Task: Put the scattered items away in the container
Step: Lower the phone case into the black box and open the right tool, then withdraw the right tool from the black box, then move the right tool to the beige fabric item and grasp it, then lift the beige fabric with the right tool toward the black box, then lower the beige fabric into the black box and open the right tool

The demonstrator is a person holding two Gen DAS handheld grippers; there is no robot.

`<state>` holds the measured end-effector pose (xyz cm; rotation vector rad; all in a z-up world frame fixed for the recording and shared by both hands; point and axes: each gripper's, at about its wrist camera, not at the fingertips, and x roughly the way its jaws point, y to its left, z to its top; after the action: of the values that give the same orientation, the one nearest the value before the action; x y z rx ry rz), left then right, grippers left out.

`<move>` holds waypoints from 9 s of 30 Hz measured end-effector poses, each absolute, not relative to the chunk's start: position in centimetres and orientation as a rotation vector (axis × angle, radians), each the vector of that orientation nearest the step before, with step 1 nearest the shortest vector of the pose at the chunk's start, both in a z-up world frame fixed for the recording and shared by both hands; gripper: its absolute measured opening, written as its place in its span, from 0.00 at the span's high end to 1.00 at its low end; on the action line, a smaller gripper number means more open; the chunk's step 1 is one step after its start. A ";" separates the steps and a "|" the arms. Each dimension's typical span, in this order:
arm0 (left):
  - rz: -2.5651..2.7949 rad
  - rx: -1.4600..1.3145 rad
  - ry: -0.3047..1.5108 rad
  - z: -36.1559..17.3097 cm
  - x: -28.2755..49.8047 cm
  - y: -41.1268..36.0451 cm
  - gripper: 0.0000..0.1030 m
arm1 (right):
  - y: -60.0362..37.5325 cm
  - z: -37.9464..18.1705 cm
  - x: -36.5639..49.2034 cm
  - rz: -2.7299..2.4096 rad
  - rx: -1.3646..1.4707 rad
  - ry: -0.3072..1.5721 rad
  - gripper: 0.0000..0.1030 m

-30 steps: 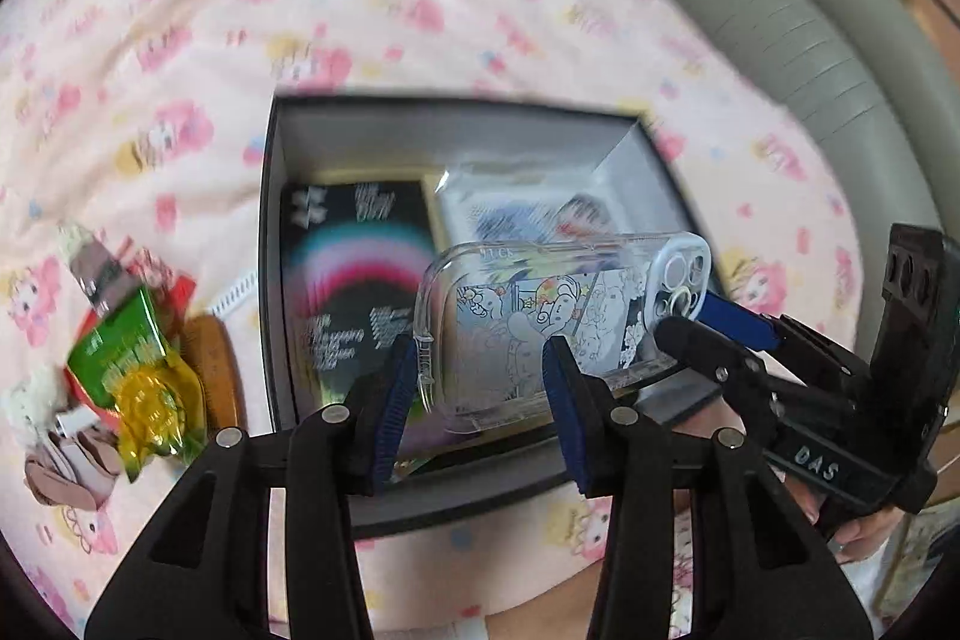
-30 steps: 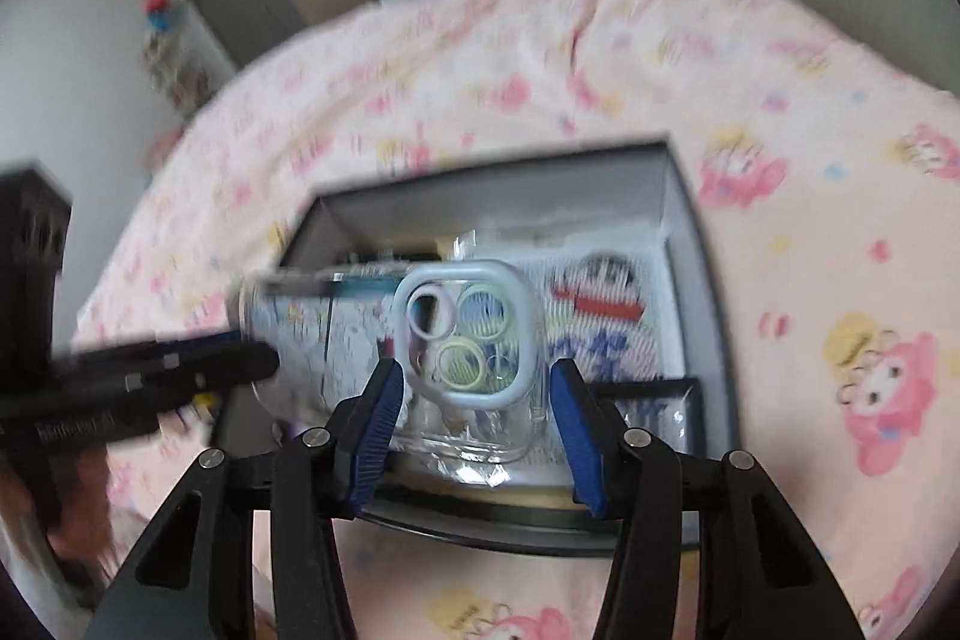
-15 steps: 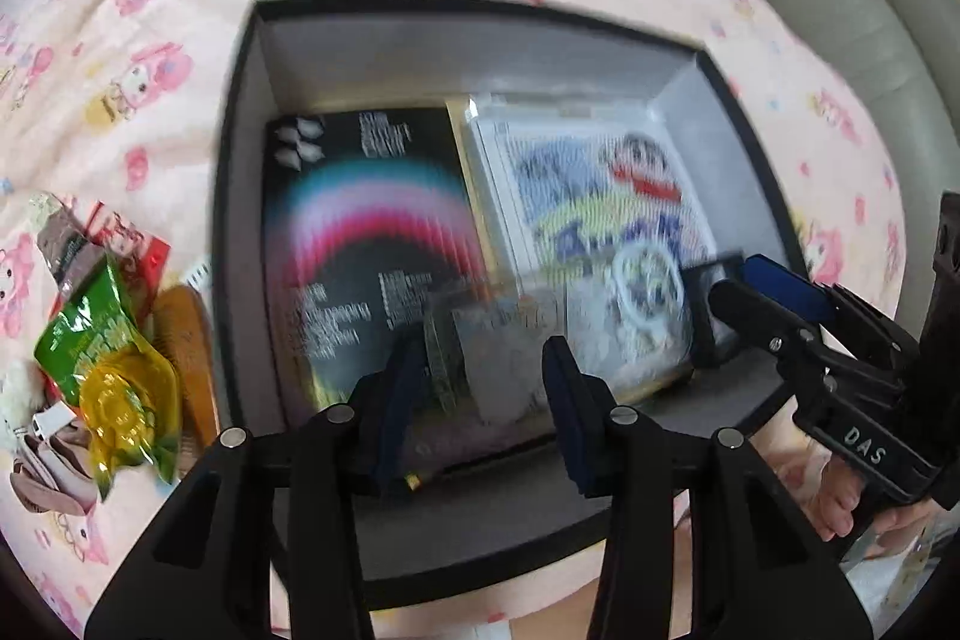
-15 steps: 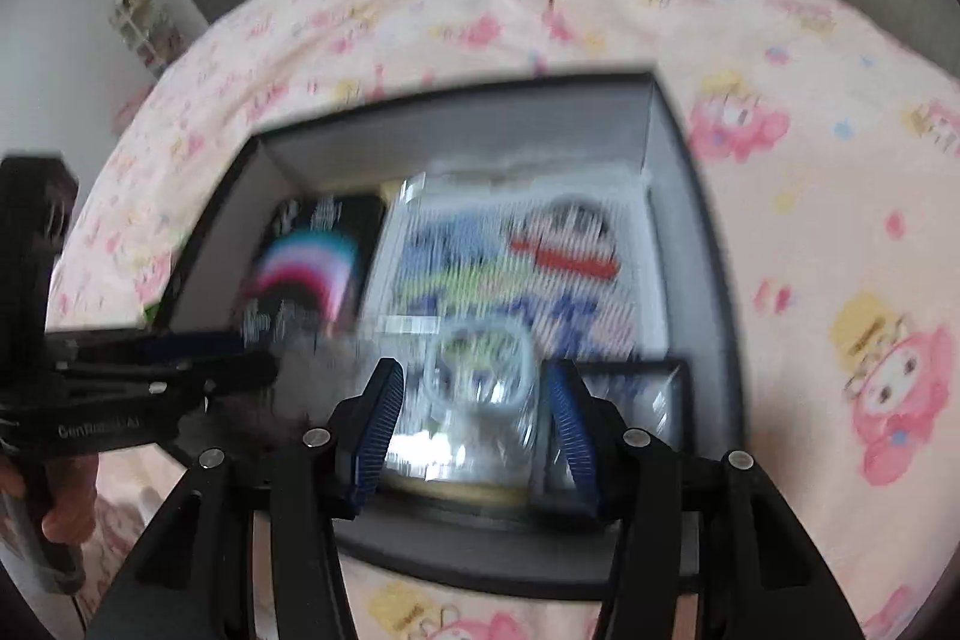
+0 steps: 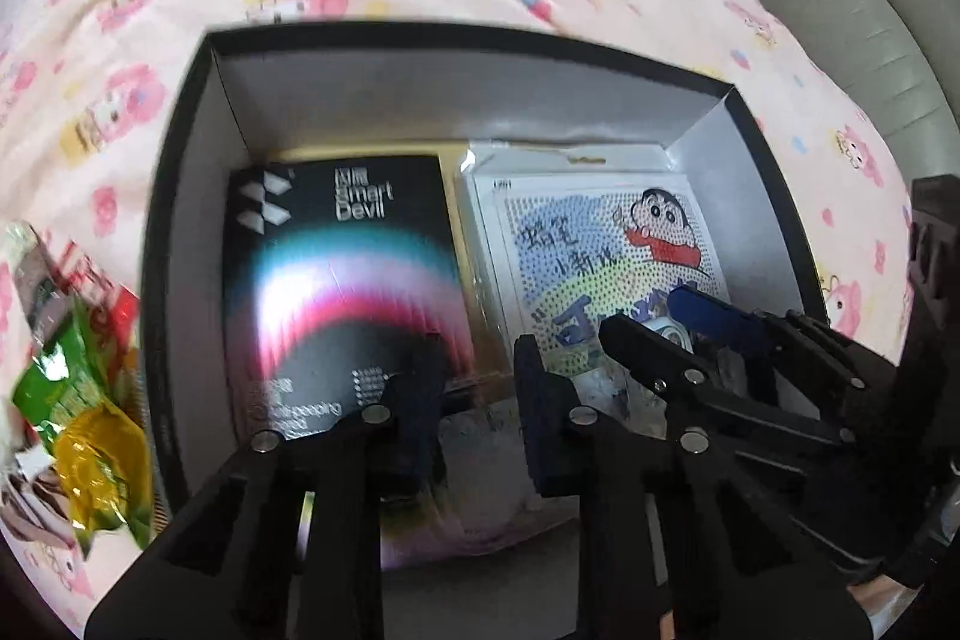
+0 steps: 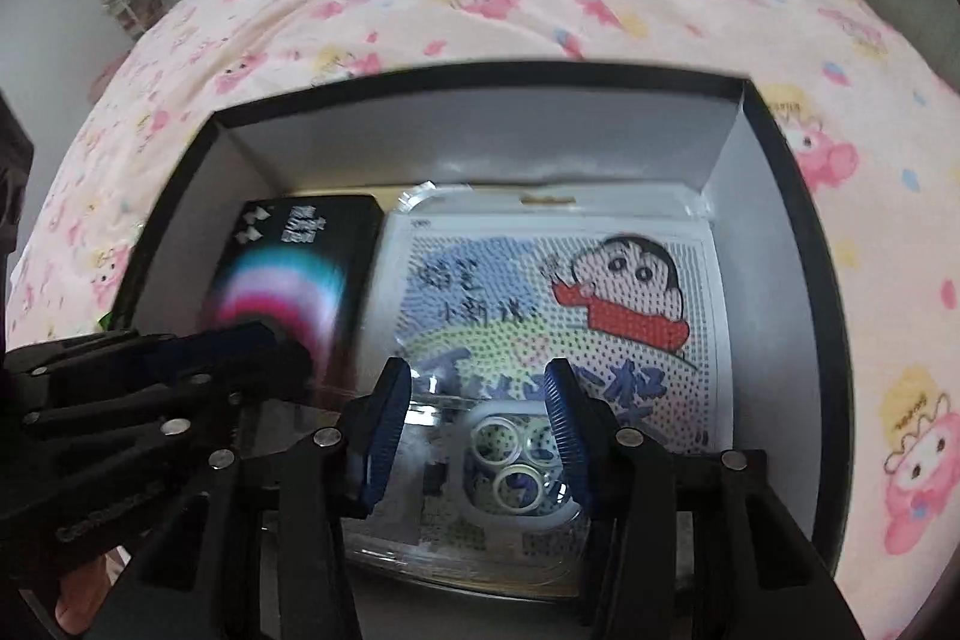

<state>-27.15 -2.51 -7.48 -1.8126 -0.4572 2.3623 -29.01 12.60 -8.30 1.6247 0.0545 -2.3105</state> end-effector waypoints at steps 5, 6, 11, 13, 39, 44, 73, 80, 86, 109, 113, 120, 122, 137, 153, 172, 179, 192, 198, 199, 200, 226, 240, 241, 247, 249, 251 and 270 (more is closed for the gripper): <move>2.330 -1.868 -0.402 -8.4 -27.4 -2.0 0.80 | 12.5 -9.2 -29.1 -2.276 1.721 0.091 0.58; 2.327 -1.873 -0.389 -8.3 -27.5 -1.8 0.80 | 12.4 -9.2 -29.0 -2.264 1.719 0.100 0.58; 2.230 -1.850 -0.415 -8.3 -26.8 -1.3 0.80 | 13.4 -9.0 -27.9 -2.210 1.736 0.047 0.58; 2.182 -1.839 -0.421 -8.4 -26.4 -1.0 0.80 | 13.9 -8.6 -27.0 -2.196 1.724 0.041 0.58; 2.430 -1.515 -0.213 -0.6 -17.8 1.9 0.56 | 17.7 -2.9 -17.4 -2.576 1.308 -0.222 0.59; 2.403 -1.433 -0.248 -0.5 -14.3 2.5 0.55 | 18.3 -2.0 -12.4 -2.636 1.288 -0.240 0.60; 2.701 -1.436 -0.548 2.1 0.3 -17.6 0.50 | -2.1 -0.4 -6.7 -2.184 1.271 0.040 0.57; 2.689 -1.507 -0.847 -3.3 0.7 -27.9 0.48 | -10.0 -3.9 -10.1 -2.030 1.375 0.163 0.56; 2.561 -1.603 -1.071 -9.6 -1.2 -33.0 0.46 | -15.1 -6.7 -12.3 -1.936 1.430 0.214 0.39; 2.579 -1.432 -0.853 -4.7 -4.4 -29.8 0.79 | -13.5 -5.8 -13.6 -1.908 1.283 0.067 0.87; 2.558 -1.388 -0.705 -0.5 -5.0 -24.7 0.79 | -8.3 -2.3 -11.5 -1.975 1.221 -0.010 0.87; 2.325 -1.461 -0.491 0.3 -7.7 -10.1 0.74 | 5.5 -0.9 -8.5 -2.075 1.239 -0.130 0.86; 2.239 -1.497 -0.468 -0.8 -8.9 -6.6 0.74 | 9.7 -2.2 -8.6 -2.134 1.311 -0.158 0.86; 2.258 -1.865 -0.510 -8.9 -12.6 -2.8 0.62 | 19.0 -8.5 -9.1 -2.302 1.499 -0.278 0.85; 2.254 -1.893 -0.542 -9.6 -12.9 -2.9 0.50 | 16.8 -11.0 -10.2 -2.152 1.485 -0.427 0.90; 2.122 -1.619 -0.941 -7.2 -13.1 -6.1 0.35 | 10.3 -5.9 -7.9 -2.184 1.315 -0.154 0.94; 2.175 -1.771 -0.650 -8.0 -13.5 -2.6 0.35 | 8.5 -8.7 -8.6 -2.098 1.427 -0.174 0.74; 2.273 -1.912 -0.617 -9.1 -13.9 -3.8 0.34 | 13.9 -8.9 -8.9 -2.175 1.486 -0.376 0.59; 2.306 -1.966 -0.586 -10.0 -14.2 -3.9 0.29 | 14.1 -12.3 -10.0 -2.126 1.599 -0.465 0.57; 2.306 -1.987 -0.581 -10.3 -14.4 -3.8 0.28 | 14.0 -12.4 -10.1 -2.115 1.590 -0.481 0.55; 2.306 -2.008 -0.578 -10.6 -14.5 -3.9 0.27 | 13.9 -12.4 -10.1 -2.107 1.575 -0.491 0.52; 2.183 -1.876 -0.564 -10.1 -12.8 -3.5 0.73 | 12.2 -12.9 -9.5 -2.052 1.492 -0.412 0.77; 2.217 -1.321 -0.478 0.4 -14.2 0.9 0.85 | 15.7 -1.9 -10.4 -2.214 1.185 -0.388 0.91; 2.216 -1.322 -0.485 0.6 -14.6 0.7 0.85 | 16.0 -1.8 -10.8 -2.221 1.184 -0.383 0.91; 2.275 -1.290 -0.456 4.1 -19.3 0.7 0.85 | 16.7 1.0 -15.4 -2.249 1.136 -0.324 0.91; 2.300 -1.279 -0.453 4.6 -21.7 0.8 0.85 | 16.8 1.7 -17.4 -2.276 1.124 -0.305 0.91; 2.306 -1.300 -0.458 4.4 -24.1 0.9 0.85 | 16.9 2.3 -19.8 -2.306 1.106 -0.280 0.91; 2.137 -1.614 -0.411 -6.2 -29.8 2.4 0.67 | 20.9 -2.2 -26.6 -2.563 1.297 -0.156 0.86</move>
<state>-29.81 2.40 -6.17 -1.6135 -0.4108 2.1368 -26.63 20.93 -2.21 1.2973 -0.1557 -2.5635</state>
